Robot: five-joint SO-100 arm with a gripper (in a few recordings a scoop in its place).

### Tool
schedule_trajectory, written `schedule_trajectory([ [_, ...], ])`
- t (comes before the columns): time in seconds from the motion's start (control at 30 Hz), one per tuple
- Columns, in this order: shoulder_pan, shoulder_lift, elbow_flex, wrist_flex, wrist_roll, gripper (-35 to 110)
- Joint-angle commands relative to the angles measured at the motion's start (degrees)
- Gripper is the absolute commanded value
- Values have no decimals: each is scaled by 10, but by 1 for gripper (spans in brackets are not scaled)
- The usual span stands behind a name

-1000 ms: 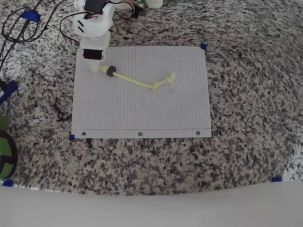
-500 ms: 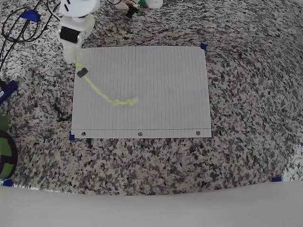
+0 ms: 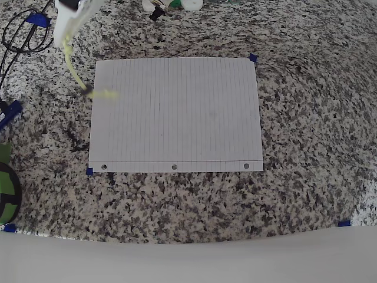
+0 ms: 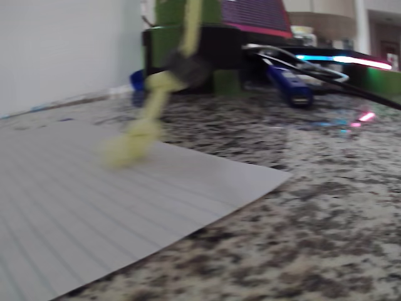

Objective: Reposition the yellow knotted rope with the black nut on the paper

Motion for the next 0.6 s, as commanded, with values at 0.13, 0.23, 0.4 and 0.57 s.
schedule_trajectory([
  [0.13,74,75,-22,13,-4,0],
  [0.23,80,69,-13,11,4,0],
  [0.4,36,58,40,13,16,0],
  [0.57,-1,45,58,18,16,0],
])
